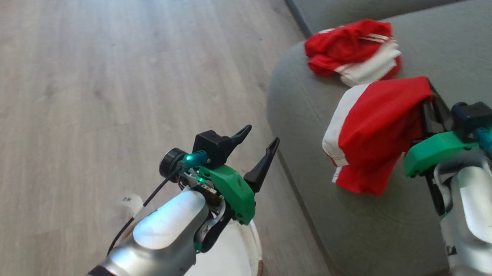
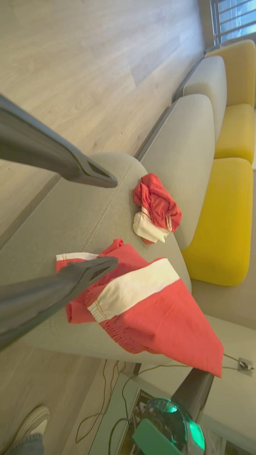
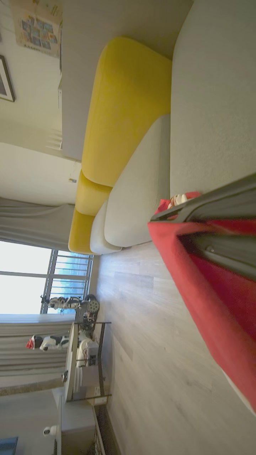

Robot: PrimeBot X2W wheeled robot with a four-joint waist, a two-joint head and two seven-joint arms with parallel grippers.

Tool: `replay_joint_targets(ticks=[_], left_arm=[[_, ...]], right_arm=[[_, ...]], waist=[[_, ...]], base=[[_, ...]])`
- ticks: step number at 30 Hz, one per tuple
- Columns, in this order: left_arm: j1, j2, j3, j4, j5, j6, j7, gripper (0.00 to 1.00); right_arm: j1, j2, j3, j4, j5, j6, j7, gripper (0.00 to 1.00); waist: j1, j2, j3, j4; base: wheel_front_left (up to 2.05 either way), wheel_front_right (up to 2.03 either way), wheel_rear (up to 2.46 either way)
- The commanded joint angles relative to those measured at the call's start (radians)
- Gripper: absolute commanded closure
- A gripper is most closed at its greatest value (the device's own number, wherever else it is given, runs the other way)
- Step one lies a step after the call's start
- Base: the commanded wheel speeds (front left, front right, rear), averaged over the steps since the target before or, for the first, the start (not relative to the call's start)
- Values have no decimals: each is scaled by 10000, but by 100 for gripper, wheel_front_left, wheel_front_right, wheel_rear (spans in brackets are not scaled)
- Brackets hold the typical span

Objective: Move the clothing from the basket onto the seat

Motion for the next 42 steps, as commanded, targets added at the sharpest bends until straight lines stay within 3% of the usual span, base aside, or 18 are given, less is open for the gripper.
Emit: replay_joint_targets(ticks=[1, 7, 14, 21, 30, 35, 42], left_arm=[[-311, 136, 495, -372, 143, 19, -135, 0], [-71, 62, 813, -726, 629, -82, -136, 0], [84, -23, 1008, -915, 1027, -198, -136, 0], [128, -65, 1121, -1096, 1324, -318, -137, 0], [-326, 102, 978, -1225, 1763, -367, -111, 0], [-887, 317, 1019, -1594, 1988, -257, 26, 0], [-1737, 736, 1116, -2697, 2417, 32, 299, 0]], right_arm=[[-517, -78, 146, -487, -35, -4, 27, 100], [-408, -255, 343, -985, 129, -4, 274, 100], [-331, -433, 434, -1447, 331, -4, 582, 100], [-914, -665, 623, -1287, 595, -4, 1114, 100], [-3337, -1141, 339, -436, 1072, -4, 1684, 100], [-5225, -1893, 115, 286, 1459, -4, 1957, 100], [-7629, -3508, -788, 1866, 1090, -4, 2518, 100]], waist=[[0, 0, 151, -469], [0, 0, 362, -1047], [0, 0, 516, -1245], [0, 0, 828, -1032], [0, 0, 2117, -466], [0, 0, 3284, 16], [0, 0, 5243, 1127]], base=[[0, 0, 0], [0, 0, 0], [0, 0, 0], [0, 0, 0], [0, 0, 0], [0, 0, 0], [0, 0, 0]])
